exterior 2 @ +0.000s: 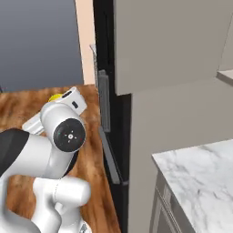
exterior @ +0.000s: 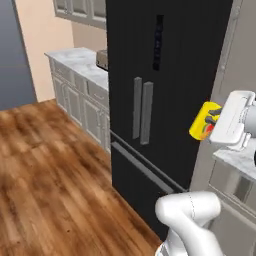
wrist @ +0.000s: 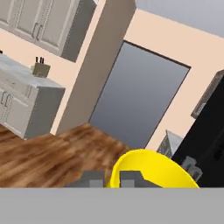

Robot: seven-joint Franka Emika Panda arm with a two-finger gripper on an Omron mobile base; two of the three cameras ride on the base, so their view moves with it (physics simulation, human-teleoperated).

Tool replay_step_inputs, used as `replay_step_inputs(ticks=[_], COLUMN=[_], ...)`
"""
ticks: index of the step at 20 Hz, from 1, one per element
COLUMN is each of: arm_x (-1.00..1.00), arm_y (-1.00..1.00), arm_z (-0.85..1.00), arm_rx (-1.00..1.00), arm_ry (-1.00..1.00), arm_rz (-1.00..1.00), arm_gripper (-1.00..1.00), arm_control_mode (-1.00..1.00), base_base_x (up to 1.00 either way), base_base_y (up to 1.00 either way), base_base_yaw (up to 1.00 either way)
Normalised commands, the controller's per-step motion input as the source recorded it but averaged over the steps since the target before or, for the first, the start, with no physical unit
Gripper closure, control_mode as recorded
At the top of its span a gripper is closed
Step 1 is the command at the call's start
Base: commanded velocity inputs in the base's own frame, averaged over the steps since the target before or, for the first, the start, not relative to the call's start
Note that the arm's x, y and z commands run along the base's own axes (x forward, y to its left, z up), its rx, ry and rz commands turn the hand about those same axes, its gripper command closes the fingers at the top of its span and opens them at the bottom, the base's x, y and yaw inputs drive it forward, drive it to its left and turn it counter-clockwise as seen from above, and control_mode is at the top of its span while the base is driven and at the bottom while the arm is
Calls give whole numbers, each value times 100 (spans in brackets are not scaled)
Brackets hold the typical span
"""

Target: Open the cabinet directly in front. Then move the liquor and the cup to the dining counter with the candle on it.

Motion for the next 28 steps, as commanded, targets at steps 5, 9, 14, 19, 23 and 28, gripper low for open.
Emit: replay_step_inputs(ticks=[5,9,14,19,23,28], arm_x=[0,0,0,0,0,0], arm_y=[0,0,0,0,0,0], arm_z=[0,0,0,0,0,0], arm_rx=[0,0,0,0,0,0], arm_ry=[0,0,0,0,0,0], arm_rz=[0,0,0,0,0,0], arm_gripper=[100,100,100,100,100,100], arm_control_mode=[100,100,100,100,100,100], base_base_x=[0,0,0,0,0,0], base_base_y=[7,6,6,6,11,22], base_base_yaw=[94,96,96,96,95,88])
